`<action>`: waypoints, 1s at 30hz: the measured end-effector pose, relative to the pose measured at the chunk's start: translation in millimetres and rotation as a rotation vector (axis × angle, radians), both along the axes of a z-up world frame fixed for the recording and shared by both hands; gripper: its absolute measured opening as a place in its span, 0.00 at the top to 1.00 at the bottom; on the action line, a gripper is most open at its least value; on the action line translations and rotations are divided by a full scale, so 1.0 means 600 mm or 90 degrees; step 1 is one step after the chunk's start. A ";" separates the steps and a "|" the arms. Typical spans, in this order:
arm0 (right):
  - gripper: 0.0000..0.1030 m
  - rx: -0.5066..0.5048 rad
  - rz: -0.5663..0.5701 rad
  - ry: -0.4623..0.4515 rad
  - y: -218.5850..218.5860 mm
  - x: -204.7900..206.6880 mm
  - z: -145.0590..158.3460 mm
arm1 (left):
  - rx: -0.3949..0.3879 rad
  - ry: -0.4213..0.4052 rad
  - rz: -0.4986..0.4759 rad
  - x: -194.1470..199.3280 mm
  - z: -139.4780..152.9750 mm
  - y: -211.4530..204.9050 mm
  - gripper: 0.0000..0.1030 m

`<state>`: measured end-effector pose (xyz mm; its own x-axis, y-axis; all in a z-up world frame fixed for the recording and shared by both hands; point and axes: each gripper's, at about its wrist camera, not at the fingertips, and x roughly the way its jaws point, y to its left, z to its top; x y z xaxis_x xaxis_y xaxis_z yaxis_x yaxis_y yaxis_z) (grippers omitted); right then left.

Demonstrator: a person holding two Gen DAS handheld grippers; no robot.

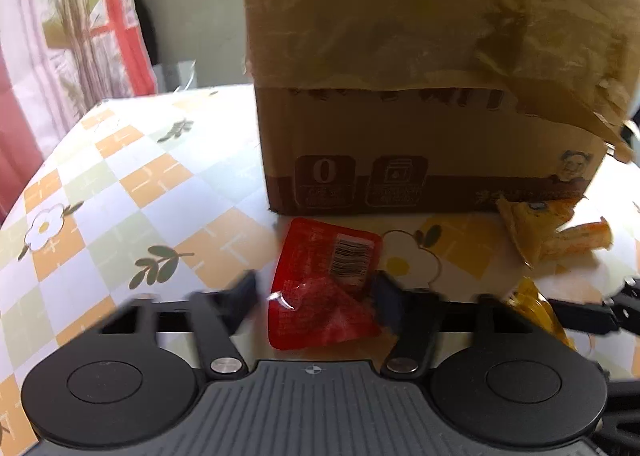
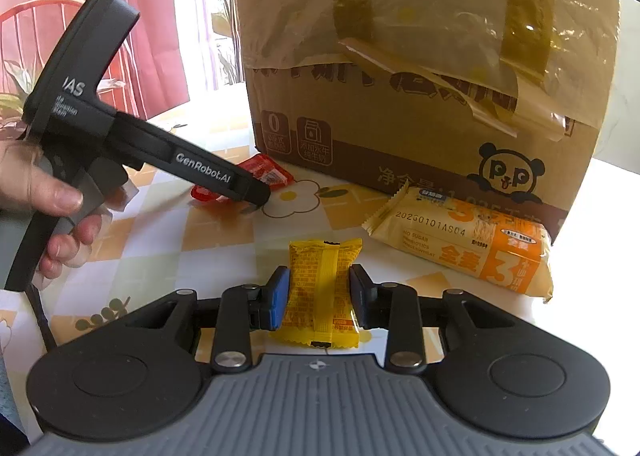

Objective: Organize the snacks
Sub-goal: 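Grasp red packet with left tool while right tool holds yellow candy, then lift both held snacks over the box and open both tools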

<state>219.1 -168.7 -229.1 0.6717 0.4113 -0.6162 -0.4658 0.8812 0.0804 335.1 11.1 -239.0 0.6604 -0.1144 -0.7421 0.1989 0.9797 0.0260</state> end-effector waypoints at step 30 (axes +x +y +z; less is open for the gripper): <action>0.67 0.074 -0.007 -0.197 -0.068 -0.014 0.200 | -0.095 -0.186 -0.052 -0.110 0.203 0.015 0.49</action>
